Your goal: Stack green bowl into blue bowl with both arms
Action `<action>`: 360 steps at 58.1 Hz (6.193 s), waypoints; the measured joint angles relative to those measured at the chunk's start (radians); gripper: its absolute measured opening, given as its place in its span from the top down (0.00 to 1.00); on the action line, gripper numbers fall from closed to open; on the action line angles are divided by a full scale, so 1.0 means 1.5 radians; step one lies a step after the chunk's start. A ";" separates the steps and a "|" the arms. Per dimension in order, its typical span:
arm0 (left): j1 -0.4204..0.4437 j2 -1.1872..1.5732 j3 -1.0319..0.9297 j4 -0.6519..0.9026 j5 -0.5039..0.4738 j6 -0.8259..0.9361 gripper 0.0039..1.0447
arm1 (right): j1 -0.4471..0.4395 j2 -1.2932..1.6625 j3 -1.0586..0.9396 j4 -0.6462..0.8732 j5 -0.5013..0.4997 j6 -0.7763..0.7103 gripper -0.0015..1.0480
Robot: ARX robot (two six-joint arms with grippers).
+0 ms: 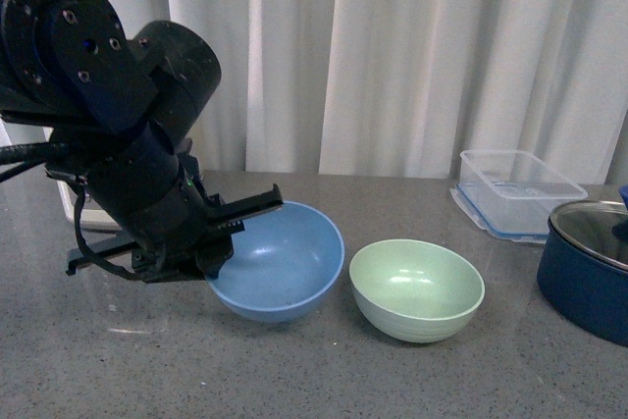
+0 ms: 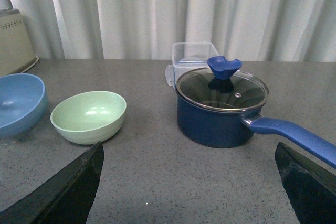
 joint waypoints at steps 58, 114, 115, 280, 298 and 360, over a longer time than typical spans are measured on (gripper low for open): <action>0.010 0.004 -0.026 0.043 0.020 0.003 0.36 | 0.000 0.000 0.000 0.000 0.000 0.000 0.10; 0.135 -0.590 -0.808 0.830 0.005 0.347 0.97 | 0.000 0.000 0.000 0.000 0.000 0.000 0.10; 0.142 -0.603 -0.817 0.827 0.018 0.348 0.97 | 0.000 0.000 0.000 0.000 0.000 0.000 0.10; 0.182 -1.329 -0.938 0.238 0.052 0.349 0.06 | -0.004 0.043 0.026 -0.056 -0.072 -0.024 0.10; 0.182 -1.329 -0.938 0.238 0.052 0.350 0.06 | 0.115 0.410 0.253 0.036 -0.047 0.018 0.10; 0.182 -1.329 -0.938 0.238 0.052 0.350 0.06 | 0.165 1.378 1.007 -0.227 0.115 0.145 0.10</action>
